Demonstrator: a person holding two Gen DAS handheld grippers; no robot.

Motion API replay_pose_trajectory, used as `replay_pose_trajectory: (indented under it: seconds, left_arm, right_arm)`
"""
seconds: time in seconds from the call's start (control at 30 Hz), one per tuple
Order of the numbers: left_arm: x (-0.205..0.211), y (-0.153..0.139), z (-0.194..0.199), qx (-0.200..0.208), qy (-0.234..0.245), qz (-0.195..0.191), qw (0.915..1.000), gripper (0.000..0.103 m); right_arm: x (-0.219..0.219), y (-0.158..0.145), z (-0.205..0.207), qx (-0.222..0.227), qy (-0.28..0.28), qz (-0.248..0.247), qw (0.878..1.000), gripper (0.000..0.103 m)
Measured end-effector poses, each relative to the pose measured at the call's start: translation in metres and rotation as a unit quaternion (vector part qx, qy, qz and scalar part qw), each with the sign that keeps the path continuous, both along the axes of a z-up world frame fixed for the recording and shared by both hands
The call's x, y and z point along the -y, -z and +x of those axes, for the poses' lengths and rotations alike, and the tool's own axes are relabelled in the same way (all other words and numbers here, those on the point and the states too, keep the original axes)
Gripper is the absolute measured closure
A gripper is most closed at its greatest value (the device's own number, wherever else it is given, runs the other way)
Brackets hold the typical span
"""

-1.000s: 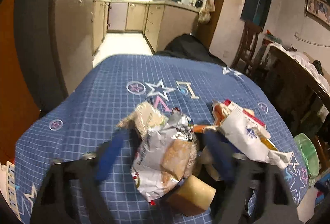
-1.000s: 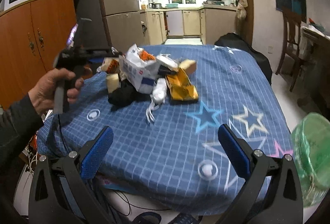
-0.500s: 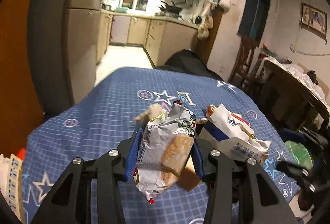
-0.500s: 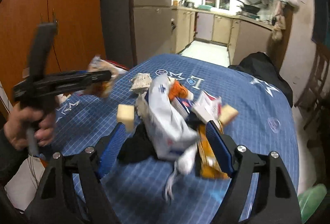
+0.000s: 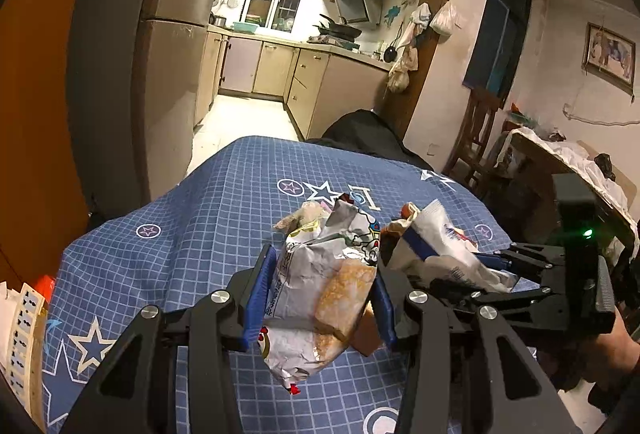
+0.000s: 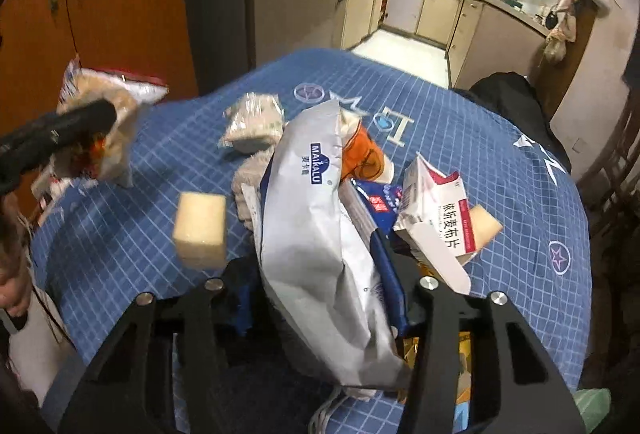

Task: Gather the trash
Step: 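Grasp the silver snack wrapper with the left tool while the right tool grasps the white bag, then carry both wrappers to the green bin and open both tools over it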

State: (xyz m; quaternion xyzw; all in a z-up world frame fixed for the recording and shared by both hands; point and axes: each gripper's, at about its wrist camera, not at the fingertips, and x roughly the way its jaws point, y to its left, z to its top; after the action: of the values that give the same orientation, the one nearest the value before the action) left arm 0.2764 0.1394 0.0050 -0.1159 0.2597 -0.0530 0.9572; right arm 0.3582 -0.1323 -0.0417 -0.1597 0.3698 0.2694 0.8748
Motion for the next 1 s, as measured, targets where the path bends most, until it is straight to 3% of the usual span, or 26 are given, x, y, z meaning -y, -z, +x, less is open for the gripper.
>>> replay_pose_trajectory:
  seconds: [0.23, 0.5, 0.67, 1.0]
  left_arm:
    - [0.013, -0.010, -0.014, 0.021, -0.004, 0.009, 0.9997, 0.057]
    - [0.068, -0.033, -0.039, 0.059, 0.016, 0.027, 0.9978, 0.057]
    - [0.115, -0.047, -0.047, 0.075, 0.042, 0.025, 0.9960, 0.057]
    - [0.251, -0.071, -0.051, 0.098, 0.141, 0.023, 0.9849, 0.057]
  right_arm:
    - [0.020, -0.040, -0.031, 0.047, 0.015, 0.073, 0.996, 0.058]
    - [0.082, -0.081, -0.077, 0.108, 0.100, 0.124, 0.981, 0.058]
    - [0.128, -0.091, -0.102, 0.126, 0.163, 0.124, 0.971, 0.057]
    - [0.236, -0.100, -0.134, 0.147, 0.270, 0.127, 0.943, 0.057]
